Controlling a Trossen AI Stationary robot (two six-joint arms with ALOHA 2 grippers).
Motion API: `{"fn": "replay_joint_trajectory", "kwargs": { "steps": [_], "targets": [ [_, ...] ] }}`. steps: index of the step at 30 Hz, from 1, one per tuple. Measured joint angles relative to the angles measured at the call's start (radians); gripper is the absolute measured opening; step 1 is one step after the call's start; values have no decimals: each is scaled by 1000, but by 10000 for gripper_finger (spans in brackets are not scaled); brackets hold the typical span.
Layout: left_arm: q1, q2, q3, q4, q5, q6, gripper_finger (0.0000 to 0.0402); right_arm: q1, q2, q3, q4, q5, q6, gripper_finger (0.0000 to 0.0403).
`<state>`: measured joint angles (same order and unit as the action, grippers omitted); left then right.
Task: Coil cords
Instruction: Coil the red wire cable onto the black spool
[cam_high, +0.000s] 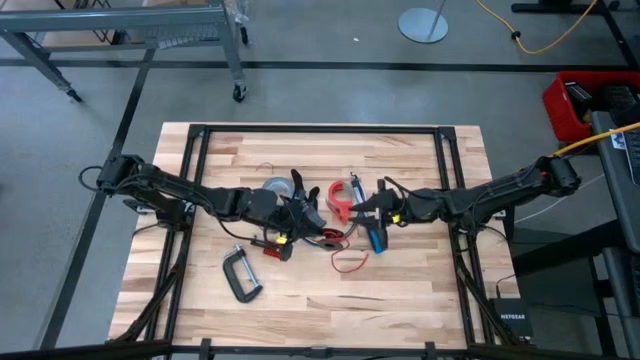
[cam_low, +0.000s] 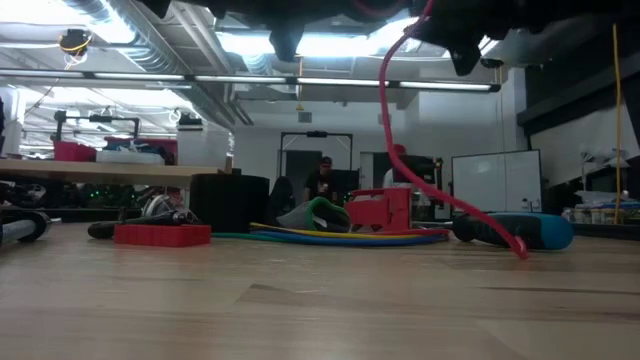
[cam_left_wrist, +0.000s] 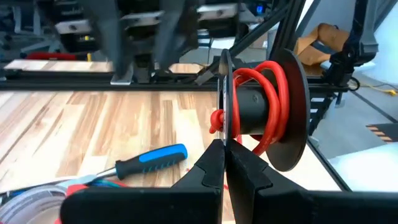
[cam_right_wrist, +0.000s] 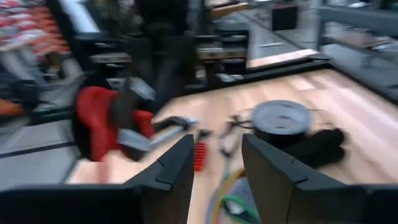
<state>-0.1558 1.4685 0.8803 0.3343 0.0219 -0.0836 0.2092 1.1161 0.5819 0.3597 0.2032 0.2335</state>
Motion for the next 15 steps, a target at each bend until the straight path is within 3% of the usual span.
{"fn": "replay_joint_trajectory", "kwargs": {
  "steps": [5, 15],
  "targets": [
    [0, 0, 0, -9, -1, -14, 0, 0, 1, 0, 59, -92, 25, 138],
    [2, 0, 0, -2, -3, -11, 0, 0, 40, 0, 118, -156, 35, 138]
  ]
}}
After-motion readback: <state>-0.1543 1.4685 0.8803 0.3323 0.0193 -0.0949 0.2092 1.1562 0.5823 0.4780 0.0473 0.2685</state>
